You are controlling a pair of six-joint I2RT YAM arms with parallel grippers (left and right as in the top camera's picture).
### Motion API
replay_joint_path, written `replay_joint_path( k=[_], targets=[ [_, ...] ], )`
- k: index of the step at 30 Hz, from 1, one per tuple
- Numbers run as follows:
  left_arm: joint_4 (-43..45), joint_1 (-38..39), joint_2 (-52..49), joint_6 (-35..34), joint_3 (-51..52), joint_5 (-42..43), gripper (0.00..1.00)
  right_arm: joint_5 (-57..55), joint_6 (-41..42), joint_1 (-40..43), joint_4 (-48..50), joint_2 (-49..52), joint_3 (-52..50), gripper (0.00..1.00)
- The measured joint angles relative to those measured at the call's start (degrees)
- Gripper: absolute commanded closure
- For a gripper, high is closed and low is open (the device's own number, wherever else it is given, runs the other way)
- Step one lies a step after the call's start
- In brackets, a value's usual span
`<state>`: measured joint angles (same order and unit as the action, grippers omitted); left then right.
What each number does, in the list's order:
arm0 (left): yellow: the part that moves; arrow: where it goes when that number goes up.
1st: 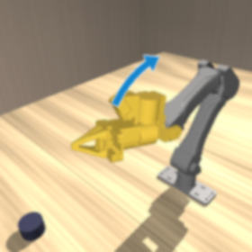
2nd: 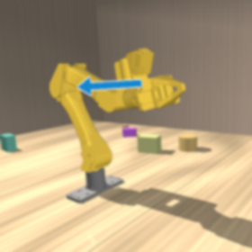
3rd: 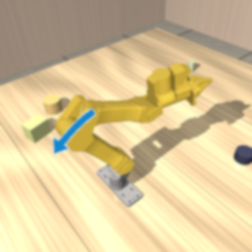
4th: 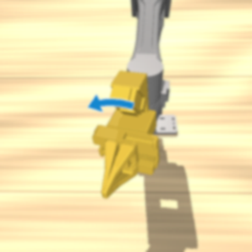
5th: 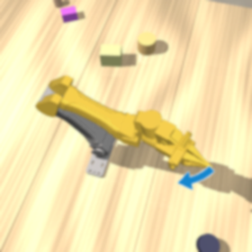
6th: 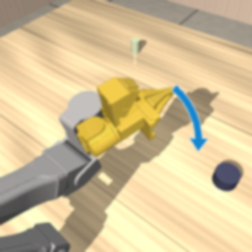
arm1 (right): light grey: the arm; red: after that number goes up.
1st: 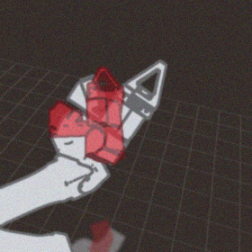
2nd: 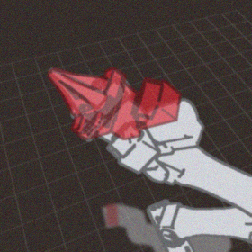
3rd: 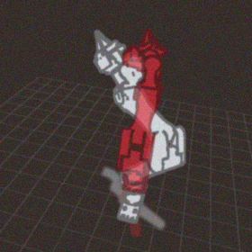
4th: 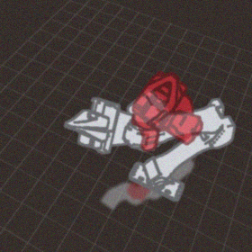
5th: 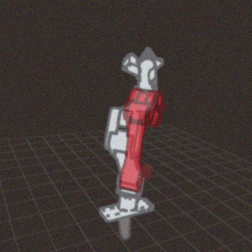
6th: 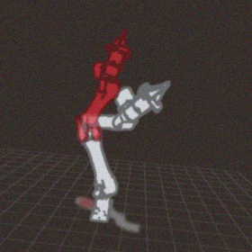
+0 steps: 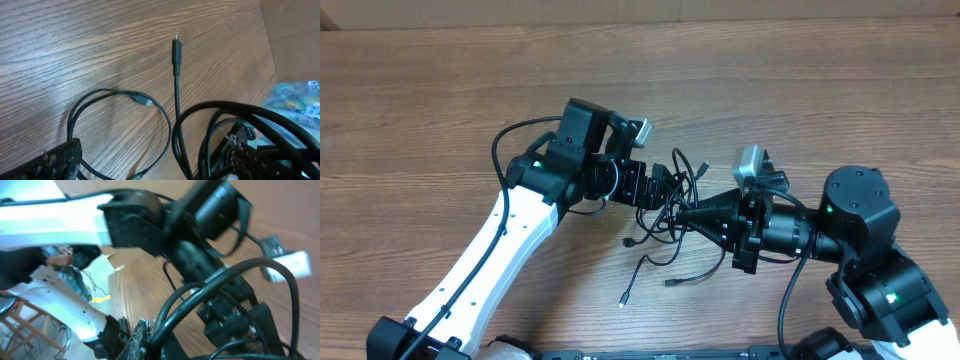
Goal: Untangle cables
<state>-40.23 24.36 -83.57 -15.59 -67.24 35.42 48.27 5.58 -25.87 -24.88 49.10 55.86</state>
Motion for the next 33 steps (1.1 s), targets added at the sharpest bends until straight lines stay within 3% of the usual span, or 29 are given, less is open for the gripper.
replay_joint_path(
  k=[14,16,17,21,29,33],
  targets=[
    [0.00,0.02,-0.02,0.52,0.00,-3.69,0.18,6.95,1.90,0.00,4.76,-0.09,0.00,0.96],
    [0.00,0.02,-0.02,0.39,0.00,-4.85,0.25,7.37,1.95,0.00,4.76,-0.09,0.00,0.96],
    [-0.02,0.02,-0.02,0.15,0.00,-5.27,0.34,7.50,1.90,0.00,4.76,-0.09,0.00,0.96],
    [0.00,0.02,-0.02,-0.35,0.00,-6.86,0.96,7.89,1.92,0.00,4.79,-0.09,0.00,0.96],
    [-0.02,0.02,-0.02,-1.09,0.00,-9.33,0.96,7.89,1.92,0.00,4.72,-0.09,0.00,0.96],
    [-0.48,0.02,-0.02,-5.03,0.00,-14.43,0.96,6.36,1.95,0.00,2.27,-0.09,0.00,0.96]
  ],
)
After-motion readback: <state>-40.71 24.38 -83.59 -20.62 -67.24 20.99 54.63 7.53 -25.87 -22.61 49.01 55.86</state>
